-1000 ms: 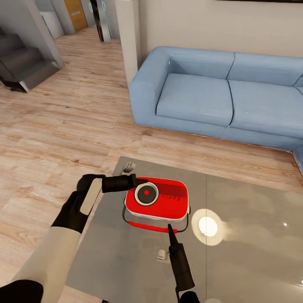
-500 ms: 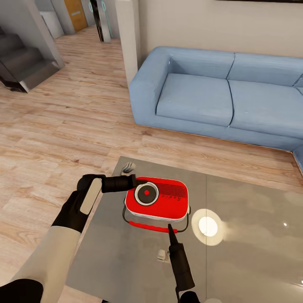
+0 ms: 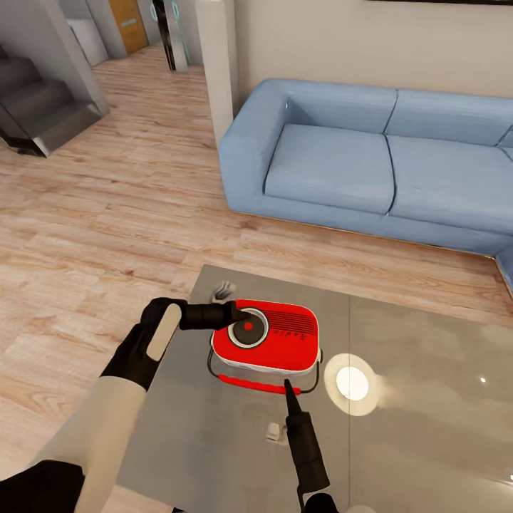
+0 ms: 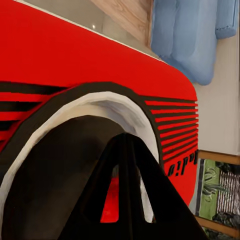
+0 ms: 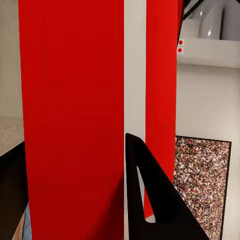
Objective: Turn on the radio receiver that's on the table in the living room.
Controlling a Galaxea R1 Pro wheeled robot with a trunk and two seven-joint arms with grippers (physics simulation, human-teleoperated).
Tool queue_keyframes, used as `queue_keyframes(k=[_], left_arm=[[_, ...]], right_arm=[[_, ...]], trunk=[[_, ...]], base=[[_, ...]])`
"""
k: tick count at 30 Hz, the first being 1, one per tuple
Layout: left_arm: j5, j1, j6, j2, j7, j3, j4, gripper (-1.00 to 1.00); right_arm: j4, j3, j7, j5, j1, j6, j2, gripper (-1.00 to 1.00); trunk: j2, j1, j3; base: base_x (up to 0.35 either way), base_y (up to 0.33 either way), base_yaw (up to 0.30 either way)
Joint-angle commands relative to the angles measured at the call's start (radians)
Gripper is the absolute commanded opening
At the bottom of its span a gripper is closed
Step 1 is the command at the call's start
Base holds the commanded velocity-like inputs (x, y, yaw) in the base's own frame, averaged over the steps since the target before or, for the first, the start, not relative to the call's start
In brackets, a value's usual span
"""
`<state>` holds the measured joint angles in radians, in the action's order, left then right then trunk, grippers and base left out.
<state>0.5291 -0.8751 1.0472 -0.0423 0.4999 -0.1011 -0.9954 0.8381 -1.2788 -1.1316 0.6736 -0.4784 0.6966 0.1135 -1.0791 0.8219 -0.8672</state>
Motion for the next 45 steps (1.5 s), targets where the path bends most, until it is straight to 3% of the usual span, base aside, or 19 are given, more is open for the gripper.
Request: queue_keyframes(k=[1,17,25,30,35,37,41,45], left_arm=[[-0.001,-0.001,0.0,-0.003,-0.001,0.0,0.003,-1.0],[-0.001,-0.002,0.0,-0.051,-0.01,0.0,0.042,-1.0],[-0.001,-0.002,0.0,-0.054,-0.011,-0.002,0.032,-1.0],[0.011,-0.002,0.0,-0.053,-0.011,-0.002,-0.025,-1.0],[0.084,-0.009,0.0,-0.052,-0.011,-0.002,-0.138,-1.0],[0.148,-0.027,0.0,-0.051,-0.011,-0.002,-0.184,-1.0],[0.231,-0.055,0.0,-0.051,-0.011,-0.002,-0.225,-1.0],[0.265,-0.067,0.0,-0.049,-0.011,-0.002,-0.28,-1.0]], right_arm=[[0.001,0.0,0.0,0.008,0.0,0.006,0.0,-1.0],[0.001,0.0,-0.001,0.008,0.0,0.008,0.0,-1.0],[0.001,0.0,0.0,0.008,0.0,0.007,0.0,-1.0],[0.0,0.0,0.001,0.008,0.0,0.007,0.0,-1.0],[0.0,0.0,0.001,0.008,0.0,0.008,0.0,-1.0],[0.0,0.0,0.001,0.008,0.0,0.008,0.0,-1.0],[0.0,0.0,0.001,0.008,0.0,0.009,0.0,-1.0],[0.0,0.0,0.001,0.007,0.0,0.009,0.0,-1.0]], trunk=[[0.0,0.0,0.0],[0.0,0.0,0.0],[0.0,0.0,0.0],[0.0,0.0,0.0],[0.0,0.0,0.0],[0.0,0.0,0.0],[0.0,0.0,0.0],[0.0,0.0,0.0]], base=[[0.0,0.0,0.0],[0.0,0.0,0.0],[0.0,0.0,0.0],[0.0,0.0,0.0],[0.0,0.0,0.0],[0.0,0.0,0.0],[0.0,0.0,0.0],[0.0,0.0,0.0]])
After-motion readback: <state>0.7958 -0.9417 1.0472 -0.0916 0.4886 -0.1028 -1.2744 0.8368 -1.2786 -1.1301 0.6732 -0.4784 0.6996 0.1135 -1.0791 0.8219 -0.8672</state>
